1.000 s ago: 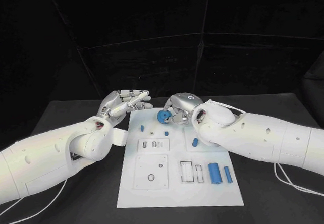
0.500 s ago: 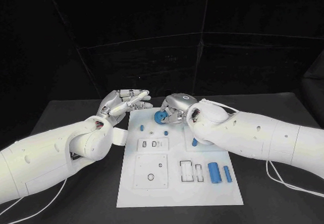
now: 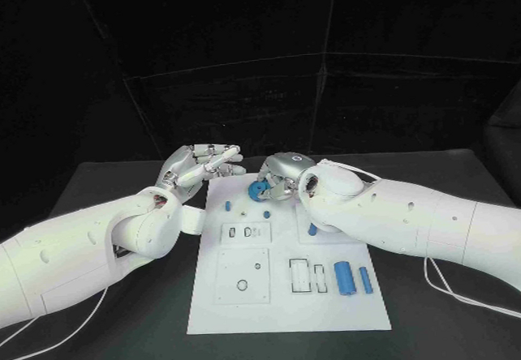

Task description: Assemble the parts on the task board

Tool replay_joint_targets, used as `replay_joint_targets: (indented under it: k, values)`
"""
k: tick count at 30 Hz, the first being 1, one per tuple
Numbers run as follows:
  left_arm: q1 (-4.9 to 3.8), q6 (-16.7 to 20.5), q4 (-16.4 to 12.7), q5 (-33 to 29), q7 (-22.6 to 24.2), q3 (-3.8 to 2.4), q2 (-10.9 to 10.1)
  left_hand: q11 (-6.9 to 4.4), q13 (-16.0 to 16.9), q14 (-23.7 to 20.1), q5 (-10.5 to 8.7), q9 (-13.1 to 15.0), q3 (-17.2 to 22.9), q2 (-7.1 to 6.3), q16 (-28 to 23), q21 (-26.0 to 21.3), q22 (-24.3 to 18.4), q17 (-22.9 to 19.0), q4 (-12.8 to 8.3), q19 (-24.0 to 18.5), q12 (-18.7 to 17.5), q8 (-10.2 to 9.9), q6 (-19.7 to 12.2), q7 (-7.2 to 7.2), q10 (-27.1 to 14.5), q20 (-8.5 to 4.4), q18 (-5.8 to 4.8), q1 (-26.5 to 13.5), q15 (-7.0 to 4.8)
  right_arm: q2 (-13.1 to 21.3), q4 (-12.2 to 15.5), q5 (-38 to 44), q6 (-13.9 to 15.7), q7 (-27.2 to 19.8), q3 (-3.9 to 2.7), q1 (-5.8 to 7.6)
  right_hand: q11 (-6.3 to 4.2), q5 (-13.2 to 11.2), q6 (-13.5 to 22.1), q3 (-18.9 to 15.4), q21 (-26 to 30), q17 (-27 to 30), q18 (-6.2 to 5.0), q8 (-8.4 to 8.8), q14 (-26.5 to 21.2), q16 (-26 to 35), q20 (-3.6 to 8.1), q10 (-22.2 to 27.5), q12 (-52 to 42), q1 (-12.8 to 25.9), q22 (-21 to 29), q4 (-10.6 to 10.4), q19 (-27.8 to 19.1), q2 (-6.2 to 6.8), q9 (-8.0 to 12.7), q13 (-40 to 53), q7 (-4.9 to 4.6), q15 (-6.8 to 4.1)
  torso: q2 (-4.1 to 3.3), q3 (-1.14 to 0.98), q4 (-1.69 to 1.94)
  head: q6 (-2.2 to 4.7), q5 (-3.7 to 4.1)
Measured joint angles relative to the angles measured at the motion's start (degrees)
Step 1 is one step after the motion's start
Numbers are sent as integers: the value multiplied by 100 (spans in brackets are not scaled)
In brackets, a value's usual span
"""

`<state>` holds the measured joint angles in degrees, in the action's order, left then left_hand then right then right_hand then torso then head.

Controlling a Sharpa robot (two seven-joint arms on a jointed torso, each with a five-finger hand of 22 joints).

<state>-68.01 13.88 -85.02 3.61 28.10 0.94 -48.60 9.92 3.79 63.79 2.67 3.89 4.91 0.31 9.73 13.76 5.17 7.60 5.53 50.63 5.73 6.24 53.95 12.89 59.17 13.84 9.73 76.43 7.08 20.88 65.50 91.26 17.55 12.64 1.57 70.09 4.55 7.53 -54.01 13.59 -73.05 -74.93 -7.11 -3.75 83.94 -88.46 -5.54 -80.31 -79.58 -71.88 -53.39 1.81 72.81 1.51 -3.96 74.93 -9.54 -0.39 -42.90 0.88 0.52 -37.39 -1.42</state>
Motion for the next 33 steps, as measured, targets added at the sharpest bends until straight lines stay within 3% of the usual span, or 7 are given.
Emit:
replay_joint_targets:
  k: [9,13,20,25,27,33]
  values:
    - [0,-2,6,0,-5,0,1,0,0,0,0,0,0,0,0,0,0,0,0,0,0,0,0,0,0,0,0,0,0,-13,-12,21,-114,62,-1,0,78,33,499,-309,0,1,-1,14,9,0,-81,78,60,175,27,-137,-2,209,29,0,-90,93,1,-3,-2,-4,3]
    - [0,-3,8,0,-9,0,1,0,0,0,0,0,0,0,0,0,0,-1,0,0,0,0,0,0,0,0,-1,0,0,-13,-7,24,-150,73,-1,0,98,33,520,-416,0,1,-1,14,0,0,-102,98,60,239,33,-244,-22,249,28,-1,-103,101,1,-3,-2,-4,3]
    - [0,-6,15,0,-15,0,1,0,0,0,0,0,-24,0,-24,0,-14,5,-24,0,-20,0,0,0,0,0,0,0,0,134,158,1,-100,67,-1,-1,98,61,390,-606,0,1,-1,14,0,1,-122,98,37,329,13,-402,-1,164,9,-1,-87,101,2,-3,-2,-1,10]
    - [0,-8,19,1,-20,0,-27,0,0,0,0,0,-24,0,-24,0,-14,4,-24,0,-20,0,0,0,0,0,-1,0,0,618,569,-204,240,-116,0,-2,76,167,356,-624,0,1,-2,-7,0,-21,-122,76,13,328,-18,-420,-1,163,9,-1,-80,101,8,-3,-10,26,8]
    - [-1,-9,19,1,-21,0,-47,0,0,0,0,0,-24,0,-24,0,-13,4,-24,0,-20,0,0,0,0,0,-1,0,0,971,865,-430,364,-287,0,4,76,179,311,-623,0,2,-2,-7,0,-21,-122,76,-8,262,-12,-415,-1,103,7,-1,-64,101,12,-3,-20,43,8]
    - [-1,-9,16,1,-24,0,-100,0,0,0,0,0,-9,13,-24,-23,-15,4,-39,0,-20,0,0,0,0,0,-1,-14,0,1963,1400,-1347,399,-806,-4,131,56,252,210,-642,0,2,-1,-40,0,-21,-122,57,-7,-83,29,-199,-1,151,-1,-1,-42,101,35,-2,-76,79,4]
